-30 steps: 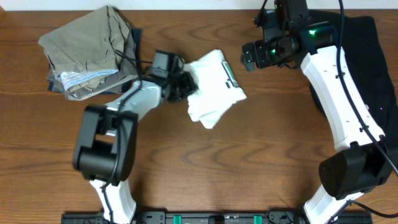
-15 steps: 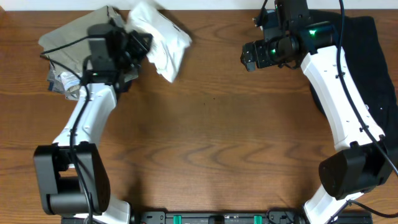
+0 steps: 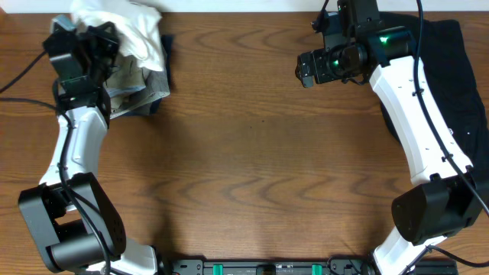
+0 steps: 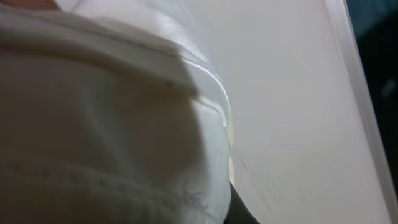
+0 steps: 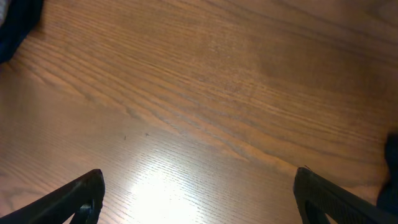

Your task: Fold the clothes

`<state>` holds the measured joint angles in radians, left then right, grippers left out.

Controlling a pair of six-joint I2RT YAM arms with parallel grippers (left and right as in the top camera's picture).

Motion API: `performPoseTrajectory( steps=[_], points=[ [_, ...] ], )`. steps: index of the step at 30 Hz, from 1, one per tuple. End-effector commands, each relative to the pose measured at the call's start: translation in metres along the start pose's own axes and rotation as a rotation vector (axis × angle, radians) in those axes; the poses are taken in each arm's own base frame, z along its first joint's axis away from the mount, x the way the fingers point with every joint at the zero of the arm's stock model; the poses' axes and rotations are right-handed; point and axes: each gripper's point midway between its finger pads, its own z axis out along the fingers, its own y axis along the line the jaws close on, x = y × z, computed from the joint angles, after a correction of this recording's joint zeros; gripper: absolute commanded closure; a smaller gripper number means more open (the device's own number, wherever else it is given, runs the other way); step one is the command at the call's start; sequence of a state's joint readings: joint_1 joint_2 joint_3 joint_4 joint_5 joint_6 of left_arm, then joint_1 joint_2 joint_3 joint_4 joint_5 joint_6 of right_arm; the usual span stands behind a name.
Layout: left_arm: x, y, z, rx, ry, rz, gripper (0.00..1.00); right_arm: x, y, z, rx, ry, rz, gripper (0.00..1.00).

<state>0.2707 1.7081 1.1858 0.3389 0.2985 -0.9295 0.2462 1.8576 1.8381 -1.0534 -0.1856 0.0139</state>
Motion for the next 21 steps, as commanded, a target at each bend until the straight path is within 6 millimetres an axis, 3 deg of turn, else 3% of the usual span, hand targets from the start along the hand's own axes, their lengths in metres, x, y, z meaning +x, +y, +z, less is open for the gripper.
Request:
performPoseTrajectory(
  steps=[1,12,16,19,20,21],
  points=[
    [-0.028,0.002,-0.005,-0.046,-0.137,-0.022,0.94,0.004,-0.011,0.005,0.012,0.015,0.028,0.05],
    [-0.045,0.036,0.016,-0.035,-0.216,-0.245,0.94,0.008,-0.011,0.009,0.011,0.029,0.03,0.04],
    [-0.031,0.066,0.017,-0.15,-0.17,-0.266,0.94,0.009,-0.011,0.01,0.011,0.03,0.03,0.04],
    [-0.008,0.097,0.011,-0.292,-0.096,-0.293,0.93,0.009,-0.011,0.011,0.011,0.03,0.029,0.04],
    [0.001,0.107,0.008,-0.337,-0.065,-0.293,0.85,0.009,-0.011,0.012,0.011,0.028,0.029,0.04],
    [0.013,0.116,0.005,-0.383,-0.02,-0.285,0.66,0.009,-0.012,0.013,0.011,0.026,0.029,0.03]
  ],
)
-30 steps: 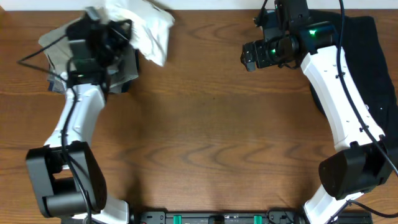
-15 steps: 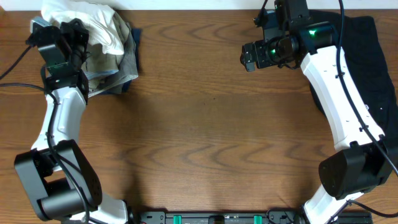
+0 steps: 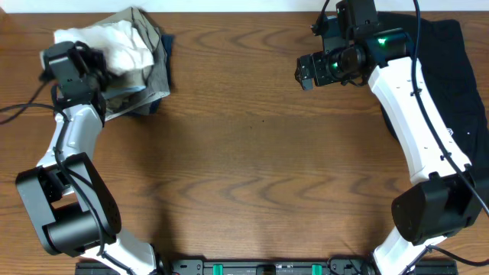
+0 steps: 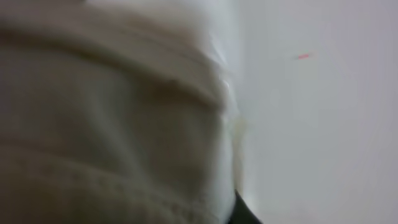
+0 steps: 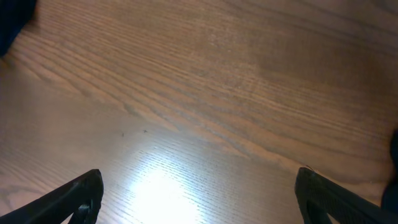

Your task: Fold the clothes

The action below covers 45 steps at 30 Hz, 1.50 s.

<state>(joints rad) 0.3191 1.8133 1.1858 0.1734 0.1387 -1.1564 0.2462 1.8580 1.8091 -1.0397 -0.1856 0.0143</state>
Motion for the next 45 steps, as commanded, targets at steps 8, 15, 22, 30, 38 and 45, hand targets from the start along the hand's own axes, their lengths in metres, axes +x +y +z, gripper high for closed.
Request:
performPoseTrajectory(
  steps=[8,15,22,30,38,45],
  points=[
    [0.033,0.076,-0.016,-0.294,0.197,0.263,0.02,0.002,-0.012,0.013,0.011,0.003,0.024,0.03],
    [0.016,0.032,-0.043,-0.174,0.158,0.508,0.0,-0.002,-0.012,0.013,0.01,-0.015,0.021,0.03],
    [0.007,-0.01,-0.104,-0.083,0.122,0.828,0.0,-0.007,-0.012,0.013,0.01,-0.034,0.017,0.03],
    [-0.007,-0.05,-0.108,0.037,-0.003,1.005,0.0,-0.012,-0.01,0.013,0.007,-0.056,0.01,0.02],
    [-0.021,-0.073,-0.02,0.209,-0.205,1.086,0.0,-0.008,-0.009,0.014,0.002,-0.038,0.013,0.01],
    [0.024,0.021,0.066,0.094,-0.046,1.25,0.0,-0.002,-0.009,0.014,0.002,-0.016,-0.001,0.01]
  ],
)
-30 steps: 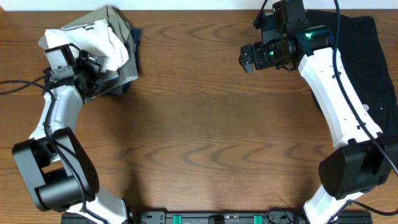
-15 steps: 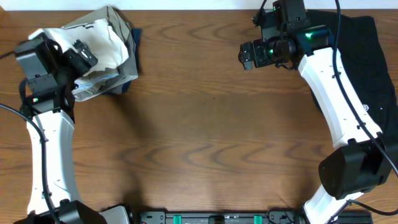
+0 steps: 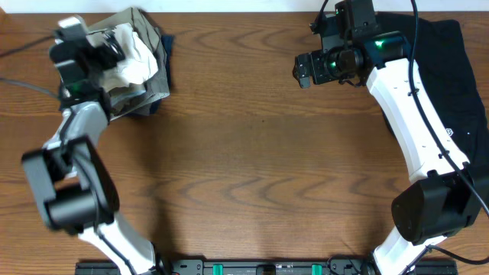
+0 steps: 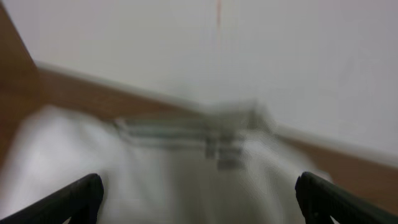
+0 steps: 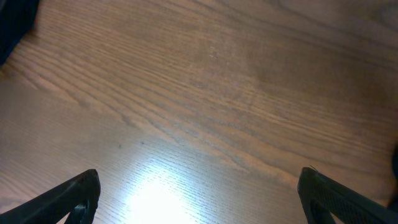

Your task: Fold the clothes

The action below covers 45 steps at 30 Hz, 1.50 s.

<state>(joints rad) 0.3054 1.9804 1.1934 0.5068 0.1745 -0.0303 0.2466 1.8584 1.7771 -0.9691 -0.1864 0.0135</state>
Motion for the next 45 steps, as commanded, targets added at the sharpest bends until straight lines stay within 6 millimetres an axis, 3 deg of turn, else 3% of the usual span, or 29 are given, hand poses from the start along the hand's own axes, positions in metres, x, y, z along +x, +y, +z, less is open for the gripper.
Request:
performPoseTrajectory(
  steps=[1,4,7,9,12,16,20,22,29,33,36,38,45],
  points=[
    [0.062,0.002,0.021,-0.011,0.132,0.103,0.0,0.005,-0.008,0.006,0.004,0.022,0.007,0.01],
    [0.124,0.016,0.031,-0.061,0.275,0.095,0.0,0.005,-0.008,0.006,0.004,0.021,0.007,0.01],
    [0.163,0.024,0.03,-0.089,0.379,0.095,0.0,0.005,-0.008,0.006,0.004,0.021,0.007,0.01],
    [0.174,0.029,0.026,-0.116,0.421,0.097,0.0,0.005,-0.009,0.006,0.004,0.021,0.007,0.01],
    [0.172,0.034,0.024,-0.145,0.423,0.104,0.0,0.005,-0.009,0.006,0.004,0.021,0.007,0.01],
    [0.143,0.033,0.021,-0.155,0.369,0.122,0.0,0.005,-0.009,0.006,0.004,0.024,0.004,0.01],
    [0.081,0.025,0.009,-0.148,0.246,0.135,0.0,0.005,-0.009,0.006,0.004,0.021,0.004,0.01],
    [0.038,0.02,-0.002,-0.146,0.155,0.154,0.0,0.004,-0.009,0.006,0.004,0.02,0.003,0.01],
    [-0.095,-0.001,-0.07,-0.142,-0.133,0.175,0.02,-0.002,-0.009,0.006,0.004,-0.008,-0.011,0.01],
    [-0.137,-0.012,-0.117,-0.128,-0.206,0.122,0.02,-0.017,-0.009,0.005,0.009,-0.068,-0.036,0.01],
    [-0.137,-0.016,-0.146,-0.118,-0.161,0.011,0.02,-0.04,-0.014,-0.001,0.043,-0.159,-0.051,0.01],
    [-0.123,-0.019,-0.16,-0.117,-0.09,-0.073,0.02,-0.06,-0.011,-0.012,0.044,-0.243,-0.065,0.01],
    [-0.038,-0.017,-0.183,-0.168,0.268,-0.14,0.02,-0.117,0.013,-0.09,0.01,-0.556,-0.133,0.01]
  ],
)
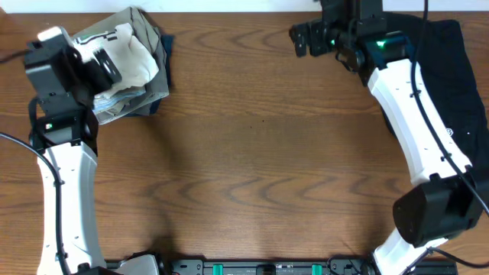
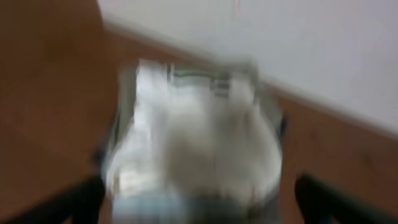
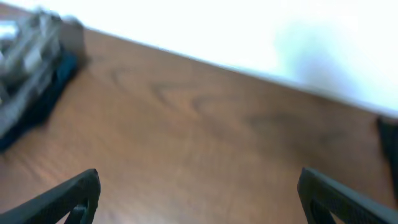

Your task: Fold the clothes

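Note:
A stack of clothes [image 1: 130, 72] lies at the table's far left: a white garment [image 1: 134, 57] on top of grey and dark blue ones. My left gripper [image 1: 101, 70] stands open just left of the stack, apart from it. The blurred left wrist view shows the white garment [image 2: 199, 137] ahead of the empty gripper [image 2: 199, 202]. A black garment [image 1: 451, 84] lies spread at the far right. My right gripper [image 1: 304, 38] hangs open and empty over the far middle of the table. In its own view the right gripper [image 3: 199, 199] is over bare wood.
The wooden table [image 1: 252, 168] meets a white wall along its far edge [image 3: 205, 59]. In the right wrist view the stack [image 3: 31, 62] is at the far left and the black garment's edge [image 3: 390, 140] at the right. Black rails run along the front edge [image 1: 260, 267].
My left gripper has drawn back from the stack toward the left, and its view now takes in the whole stack. My right gripper has moved toward the far edge and tilted up to the wall.
At first the white garment was bunched up at my left gripper above the stack, filling its view. Then it lay lower on the stack, still at the gripper. Later the gripper was open with the garment resting on the stack; now it stands back. The right gripper stayed open throughout.

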`<state>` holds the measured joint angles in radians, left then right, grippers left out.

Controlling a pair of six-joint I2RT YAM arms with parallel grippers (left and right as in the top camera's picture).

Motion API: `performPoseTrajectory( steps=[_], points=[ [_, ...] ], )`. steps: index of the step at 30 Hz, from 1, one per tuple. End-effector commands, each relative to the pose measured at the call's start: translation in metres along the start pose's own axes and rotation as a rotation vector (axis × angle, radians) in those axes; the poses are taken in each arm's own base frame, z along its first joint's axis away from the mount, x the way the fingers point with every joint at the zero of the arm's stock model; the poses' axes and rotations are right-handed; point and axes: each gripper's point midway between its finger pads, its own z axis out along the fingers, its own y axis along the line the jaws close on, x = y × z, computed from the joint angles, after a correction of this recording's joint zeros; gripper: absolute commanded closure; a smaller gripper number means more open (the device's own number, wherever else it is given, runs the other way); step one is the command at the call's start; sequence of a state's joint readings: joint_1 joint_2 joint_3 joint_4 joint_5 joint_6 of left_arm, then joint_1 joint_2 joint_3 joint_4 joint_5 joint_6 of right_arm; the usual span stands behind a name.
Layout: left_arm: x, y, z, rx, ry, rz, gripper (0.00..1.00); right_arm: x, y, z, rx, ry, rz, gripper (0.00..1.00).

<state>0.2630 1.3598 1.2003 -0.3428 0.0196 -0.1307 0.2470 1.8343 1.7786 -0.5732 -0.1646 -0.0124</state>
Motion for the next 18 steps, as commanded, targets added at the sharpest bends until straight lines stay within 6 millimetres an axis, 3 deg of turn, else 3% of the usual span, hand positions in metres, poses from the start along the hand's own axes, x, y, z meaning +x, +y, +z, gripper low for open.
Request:
performPoseTrajectory(
  steps=[1,4,8,11,18],
  points=[
    [0.028,0.005,0.002,-0.029,0.11,-0.045,0.02,-0.052,0.011,-0.052,-0.029,-0.18,-0.04,0.01],
    [0.058,0.012,-0.003,-0.057,0.233,-0.04,0.02,-0.073,0.034,-0.072,-0.11,-0.266,-0.071,0.01],
    [0.085,0.017,-0.011,-0.082,0.347,-0.035,0.02,-0.074,0.043,-0.075,-0.129,-0.267,-0.078,0.01],
    [0.094,0.019,-0.015,-0.092,0.388,-0.033,0.02,-0.065,0.043,-0.072,-0.129,-0.232,-0.071,0.01],
    [0.095,0.02,-0.015,-0.092,0.391,-0.033,0.02,-0.03,0.038,-0.066,-0.111,-0.088,-0.044,0.01]
  ],
)
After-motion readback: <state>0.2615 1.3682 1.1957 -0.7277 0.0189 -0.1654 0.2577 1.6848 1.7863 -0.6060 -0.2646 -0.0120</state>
